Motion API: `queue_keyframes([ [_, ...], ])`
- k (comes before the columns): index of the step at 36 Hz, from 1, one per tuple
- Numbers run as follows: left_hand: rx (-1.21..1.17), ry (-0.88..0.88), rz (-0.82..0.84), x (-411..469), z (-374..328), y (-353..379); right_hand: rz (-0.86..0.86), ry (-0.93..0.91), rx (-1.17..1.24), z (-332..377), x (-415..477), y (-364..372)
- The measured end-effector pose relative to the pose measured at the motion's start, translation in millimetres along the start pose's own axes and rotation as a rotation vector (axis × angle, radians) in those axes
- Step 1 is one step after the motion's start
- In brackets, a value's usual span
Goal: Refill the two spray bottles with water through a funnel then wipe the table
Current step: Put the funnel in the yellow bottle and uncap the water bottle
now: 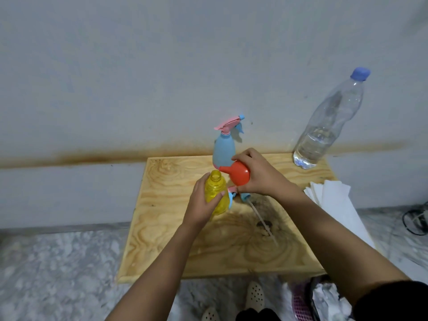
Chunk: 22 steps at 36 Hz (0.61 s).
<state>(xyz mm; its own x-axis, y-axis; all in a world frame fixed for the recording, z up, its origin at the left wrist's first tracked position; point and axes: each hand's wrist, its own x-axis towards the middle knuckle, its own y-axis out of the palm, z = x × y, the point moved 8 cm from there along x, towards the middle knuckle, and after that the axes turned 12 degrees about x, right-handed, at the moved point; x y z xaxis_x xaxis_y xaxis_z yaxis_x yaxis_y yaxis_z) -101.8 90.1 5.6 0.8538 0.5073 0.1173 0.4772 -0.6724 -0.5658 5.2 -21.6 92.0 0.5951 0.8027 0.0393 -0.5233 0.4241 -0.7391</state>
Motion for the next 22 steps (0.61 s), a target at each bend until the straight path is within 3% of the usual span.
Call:
queue_keyframes([
  [22, 0.027, 0.006, 0.06, -2.1, -1.4, 1.2, 0.206, -0.044, -0.395, 49.8, 11.4, -6.1],
])
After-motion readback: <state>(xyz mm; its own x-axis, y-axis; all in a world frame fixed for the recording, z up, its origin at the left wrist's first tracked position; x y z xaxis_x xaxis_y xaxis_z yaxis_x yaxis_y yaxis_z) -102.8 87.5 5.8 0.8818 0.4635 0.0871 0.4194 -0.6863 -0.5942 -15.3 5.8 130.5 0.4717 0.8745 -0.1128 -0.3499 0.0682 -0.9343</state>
